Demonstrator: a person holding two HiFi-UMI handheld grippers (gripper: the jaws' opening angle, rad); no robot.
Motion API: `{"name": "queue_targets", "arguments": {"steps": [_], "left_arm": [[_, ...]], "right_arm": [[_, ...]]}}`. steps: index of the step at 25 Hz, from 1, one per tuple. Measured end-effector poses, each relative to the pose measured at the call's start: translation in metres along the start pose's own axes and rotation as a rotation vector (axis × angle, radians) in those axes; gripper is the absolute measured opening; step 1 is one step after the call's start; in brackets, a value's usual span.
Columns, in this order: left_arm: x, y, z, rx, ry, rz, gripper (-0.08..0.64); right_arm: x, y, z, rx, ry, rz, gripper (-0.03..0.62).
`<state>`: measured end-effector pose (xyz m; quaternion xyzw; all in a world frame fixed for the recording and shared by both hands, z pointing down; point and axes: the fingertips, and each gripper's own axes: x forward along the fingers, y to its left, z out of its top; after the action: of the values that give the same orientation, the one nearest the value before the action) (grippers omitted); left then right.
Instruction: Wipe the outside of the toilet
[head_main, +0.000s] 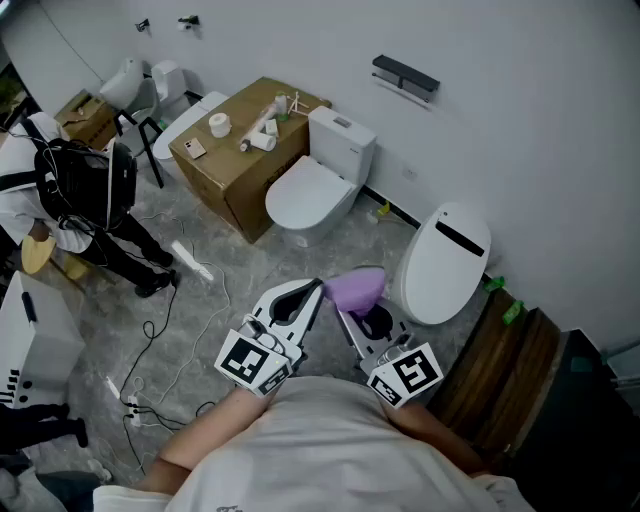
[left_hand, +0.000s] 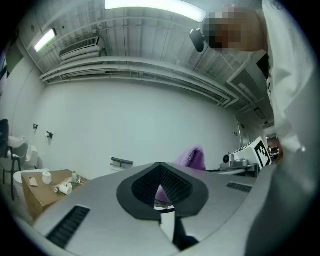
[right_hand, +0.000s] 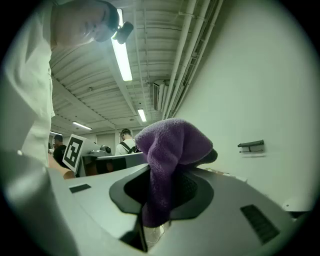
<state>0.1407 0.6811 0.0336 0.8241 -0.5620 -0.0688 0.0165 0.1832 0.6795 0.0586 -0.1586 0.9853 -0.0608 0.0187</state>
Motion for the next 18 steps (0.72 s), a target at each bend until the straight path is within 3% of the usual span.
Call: {"name": "queue_targets", "arguments": {"steps": [11, 18], "left_arm": [[0.005, -0.002, -0.006, -0.014, 0.018, -0.018, 0.006], [0.027, 0.026, -0.016, -0.052, 0.021, -0.054, 0.006]], "right_arm": [[-0.002, -0.003, -0.002, 0.016, -0.002, -0.016, 0.086], [0.016, -0.025, -0.009, 0.039, 0.005, -0.073, 0.086]]}}
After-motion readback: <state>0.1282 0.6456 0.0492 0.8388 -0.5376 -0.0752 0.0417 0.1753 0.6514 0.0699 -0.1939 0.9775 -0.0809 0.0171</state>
